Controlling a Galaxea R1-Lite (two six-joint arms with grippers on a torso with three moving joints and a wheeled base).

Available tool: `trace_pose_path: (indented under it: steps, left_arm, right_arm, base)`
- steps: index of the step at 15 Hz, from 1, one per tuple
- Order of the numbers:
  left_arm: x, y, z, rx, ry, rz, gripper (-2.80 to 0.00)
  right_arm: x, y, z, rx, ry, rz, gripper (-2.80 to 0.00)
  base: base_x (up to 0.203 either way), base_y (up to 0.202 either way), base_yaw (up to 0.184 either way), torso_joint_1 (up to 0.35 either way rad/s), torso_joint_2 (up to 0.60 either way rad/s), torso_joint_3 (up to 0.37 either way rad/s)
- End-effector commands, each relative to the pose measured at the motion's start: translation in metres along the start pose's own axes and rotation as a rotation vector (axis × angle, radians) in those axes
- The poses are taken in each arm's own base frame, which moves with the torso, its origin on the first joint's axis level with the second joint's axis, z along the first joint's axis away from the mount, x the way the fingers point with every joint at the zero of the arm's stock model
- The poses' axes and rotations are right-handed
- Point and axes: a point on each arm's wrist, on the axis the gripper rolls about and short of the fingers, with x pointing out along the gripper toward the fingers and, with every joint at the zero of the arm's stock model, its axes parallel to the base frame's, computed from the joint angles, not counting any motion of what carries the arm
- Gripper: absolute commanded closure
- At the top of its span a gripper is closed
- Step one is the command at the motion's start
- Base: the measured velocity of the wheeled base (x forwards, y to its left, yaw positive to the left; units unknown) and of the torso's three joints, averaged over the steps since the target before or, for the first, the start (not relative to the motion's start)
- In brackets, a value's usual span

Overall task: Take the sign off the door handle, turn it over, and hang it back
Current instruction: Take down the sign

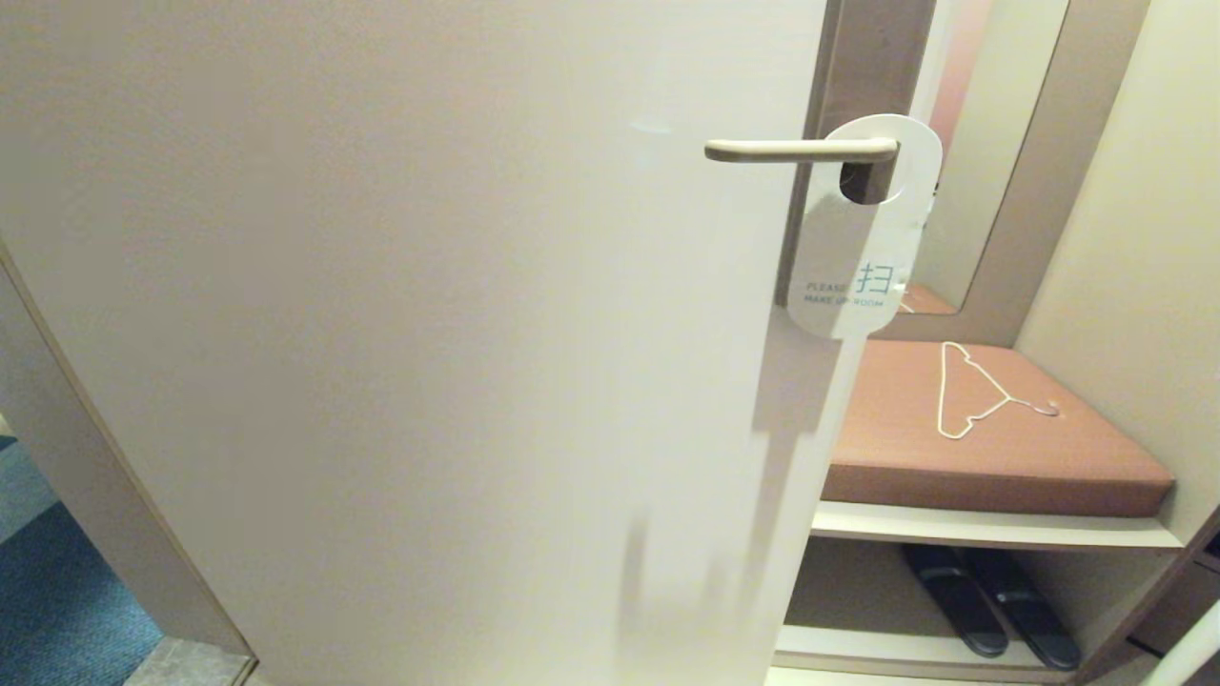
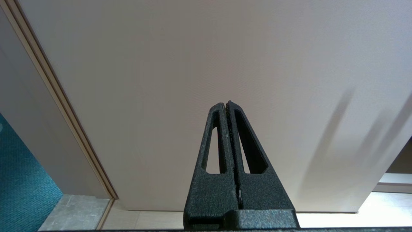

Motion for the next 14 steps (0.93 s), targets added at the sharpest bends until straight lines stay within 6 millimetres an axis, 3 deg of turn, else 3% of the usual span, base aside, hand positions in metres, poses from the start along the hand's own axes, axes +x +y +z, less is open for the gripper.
trace_pose_path:
  steps: [1,8,14]
  left_arm:
    - [0.000,0.000,0.000,0.000,0.001,0.000,0.00]
    - [0.000,0.000,0.000,0.000,0.001,0.000,0.00]
    - [0.000,0.000,0.000,0.000,0.001,0.000,0.00]
  right_arm:
    - [0.038,0.001,0.009,-0.001,0.092,-0.014,0.00]
    - [0.128,-0.033,0.043,-0.012,0.102,-0.197,0.00]
    - [0.163,-0.047,0.045,-0.059,0.139,-0.018,0.00]
  base:
    - [0.000,0.000,0.000,0.000,0.00,0.000]
    - [0.000,0.000,0.000,0.000,0.00,0.000]
    - [0.000,0.000,0.000,0.000,0.00,0.000]
